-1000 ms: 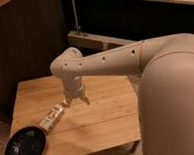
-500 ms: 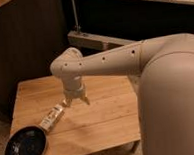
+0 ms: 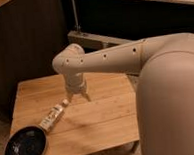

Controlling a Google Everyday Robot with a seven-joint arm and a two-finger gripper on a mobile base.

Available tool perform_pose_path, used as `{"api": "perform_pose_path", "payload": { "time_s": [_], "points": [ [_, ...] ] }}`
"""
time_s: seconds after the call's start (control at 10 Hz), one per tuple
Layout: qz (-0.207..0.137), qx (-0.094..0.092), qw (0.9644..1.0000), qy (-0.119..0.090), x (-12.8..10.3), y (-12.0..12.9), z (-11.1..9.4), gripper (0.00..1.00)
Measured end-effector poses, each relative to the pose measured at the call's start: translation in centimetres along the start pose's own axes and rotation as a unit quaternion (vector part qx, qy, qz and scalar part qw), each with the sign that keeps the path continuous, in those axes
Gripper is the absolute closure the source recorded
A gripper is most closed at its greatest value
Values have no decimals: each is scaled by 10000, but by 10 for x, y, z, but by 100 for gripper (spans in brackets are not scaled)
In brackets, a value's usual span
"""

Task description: Place the bottle in the ceramic bowl

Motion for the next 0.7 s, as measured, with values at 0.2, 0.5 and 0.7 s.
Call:
{"api": "perform_pose_path", "payload": {
  "time_s": [0.2,0.5,0.7],
  "points": [
    [718,-90,9974,-66,-15,0,-1,35],
    [1078,-397,9933,-89,-25,5,0,35],
    [1172,-454,9920,-114,-30,21,0,35]
  ]
}}
